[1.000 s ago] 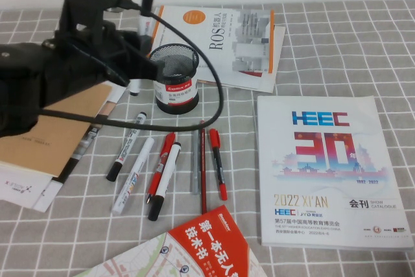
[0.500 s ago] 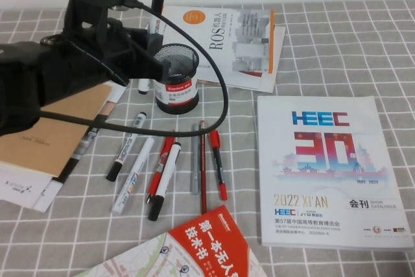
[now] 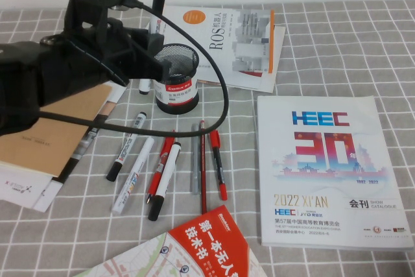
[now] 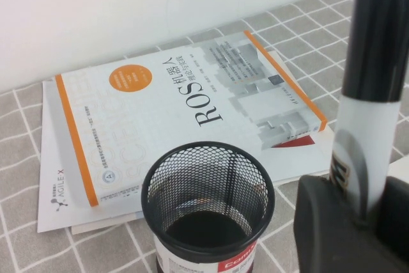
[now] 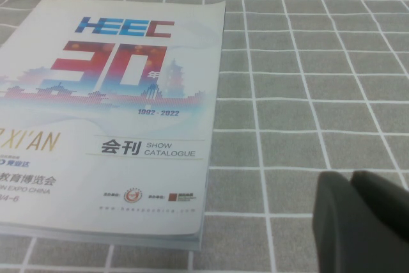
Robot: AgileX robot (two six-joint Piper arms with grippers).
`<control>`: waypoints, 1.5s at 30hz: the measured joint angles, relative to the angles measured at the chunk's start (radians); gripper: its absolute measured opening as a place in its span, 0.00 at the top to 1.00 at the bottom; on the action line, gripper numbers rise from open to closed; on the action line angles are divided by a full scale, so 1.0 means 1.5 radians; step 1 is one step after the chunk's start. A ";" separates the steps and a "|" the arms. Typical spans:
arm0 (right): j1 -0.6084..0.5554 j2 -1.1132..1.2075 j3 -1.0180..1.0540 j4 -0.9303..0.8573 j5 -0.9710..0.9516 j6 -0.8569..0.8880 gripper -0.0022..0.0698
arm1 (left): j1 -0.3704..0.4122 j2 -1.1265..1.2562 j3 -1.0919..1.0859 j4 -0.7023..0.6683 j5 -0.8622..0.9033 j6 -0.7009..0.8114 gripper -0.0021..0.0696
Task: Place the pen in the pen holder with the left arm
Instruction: Place the pen onto the pen holder
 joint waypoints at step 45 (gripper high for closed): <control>0.000 0.000 0.000 0.000 0.000 0.000 0.99 | 0.001 0.117 0.103 1.140 -0.621 -1.254 0.82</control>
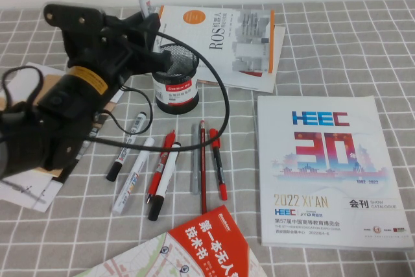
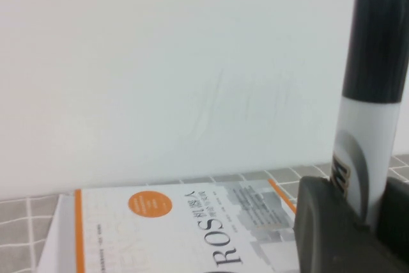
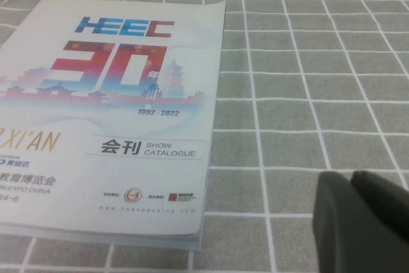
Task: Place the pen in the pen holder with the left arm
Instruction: Place the pen onto the pen holder
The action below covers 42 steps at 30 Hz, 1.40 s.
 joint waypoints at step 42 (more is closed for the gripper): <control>0.000 0.000 0.000 0.000 0.000 0.000 0.99 | 0.019 0.147 -0.067 -0.034 -0.027 0.036 0.62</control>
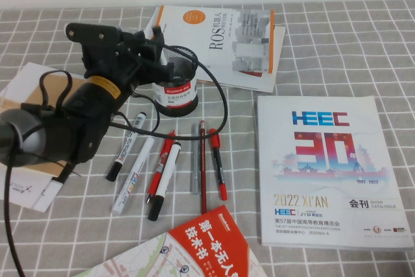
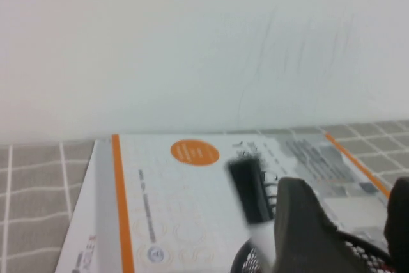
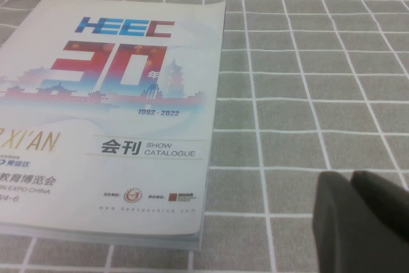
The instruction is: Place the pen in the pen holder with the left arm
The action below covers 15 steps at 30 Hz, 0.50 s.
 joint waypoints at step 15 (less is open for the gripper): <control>0.000 0.000 0.000 0.000 0.000 0.000 0.99 | 0.000 -0.347 0.013 0.074 0.352 -0.045 0.96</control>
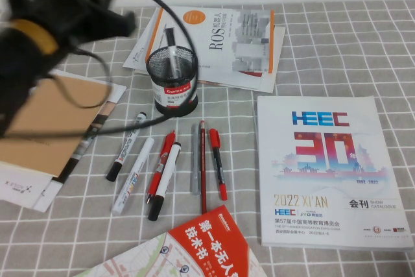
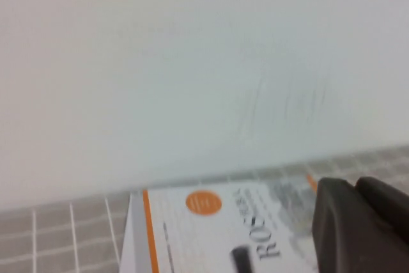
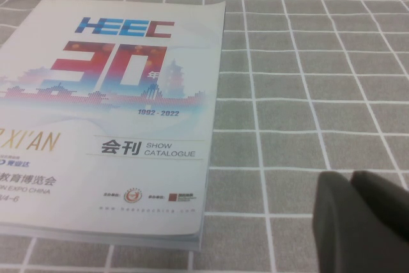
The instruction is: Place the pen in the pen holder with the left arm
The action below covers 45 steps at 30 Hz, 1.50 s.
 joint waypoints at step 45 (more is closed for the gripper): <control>0.000 0.000 0.000 0.000 0.000 0.000 0.99 | 0.000 -0.868 0.445 -0.025 0.479 -0.052 0.97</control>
